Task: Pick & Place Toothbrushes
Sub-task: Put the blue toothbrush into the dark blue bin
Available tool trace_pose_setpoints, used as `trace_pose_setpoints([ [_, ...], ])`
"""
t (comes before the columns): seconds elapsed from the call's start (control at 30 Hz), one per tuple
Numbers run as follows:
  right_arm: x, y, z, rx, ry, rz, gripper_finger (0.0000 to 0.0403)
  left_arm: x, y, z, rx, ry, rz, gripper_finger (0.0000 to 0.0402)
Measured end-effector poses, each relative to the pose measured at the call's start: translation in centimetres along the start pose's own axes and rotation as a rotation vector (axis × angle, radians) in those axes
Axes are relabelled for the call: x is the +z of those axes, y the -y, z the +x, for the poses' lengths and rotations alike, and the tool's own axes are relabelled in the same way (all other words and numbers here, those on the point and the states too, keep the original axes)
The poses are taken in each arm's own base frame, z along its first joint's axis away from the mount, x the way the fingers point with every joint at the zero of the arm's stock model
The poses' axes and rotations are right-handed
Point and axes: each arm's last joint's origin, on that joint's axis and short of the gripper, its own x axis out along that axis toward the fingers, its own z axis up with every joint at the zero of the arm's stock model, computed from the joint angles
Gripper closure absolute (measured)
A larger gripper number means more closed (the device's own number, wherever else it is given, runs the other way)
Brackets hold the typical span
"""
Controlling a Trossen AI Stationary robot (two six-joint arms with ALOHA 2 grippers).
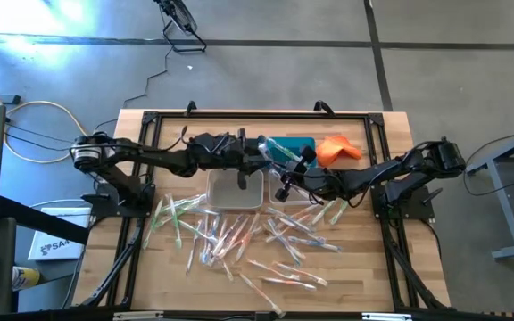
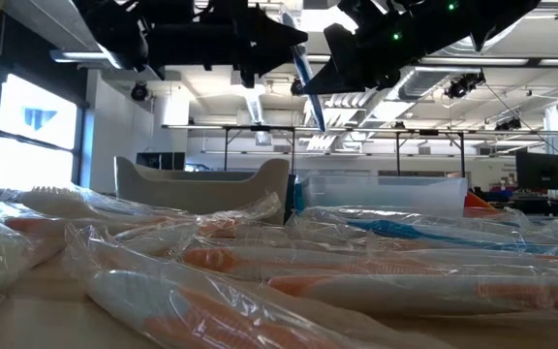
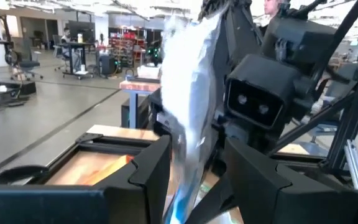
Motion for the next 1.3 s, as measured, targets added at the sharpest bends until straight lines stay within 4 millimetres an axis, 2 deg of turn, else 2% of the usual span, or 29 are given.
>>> trace_pose_setpoints([
  [0.37, -0.01, 0.00, 0.00, 0.000, -0.001, -0.002, 0.0379, 0.08, 0.00, 0.08, -0.001, 0.001, -0.001, 0.0256],
  [0.7, -0.01, -0.01, -0.01, 0.001, -0.001, -0.003, 0.0379, 0.08, -0.01, 0.08, -0.001, 0.001, -0.003, 0.0340],
  [0.87, -0.01, -0.02, -0.01, 0.003, -0.001, -0.003, 0.0379, 0.08, -0.02, 0.08, 0.001, 0.002, -0.003, 0.0369],
  [1.03, -0.01, -0.02, -0.01, 0.003, -0.001, -0.003, 0.0379, 0.08, -0.02, 0.08, 0.002, 0.002, 0.001, 0.0385],
  [1.3, -0.01, -0.04, -0.01, 0.010, -0.001, -0.013, 0.0379, 0.09, -0.02, 0.07, 0.001, 0.002, -0.012, 0.0388],
])
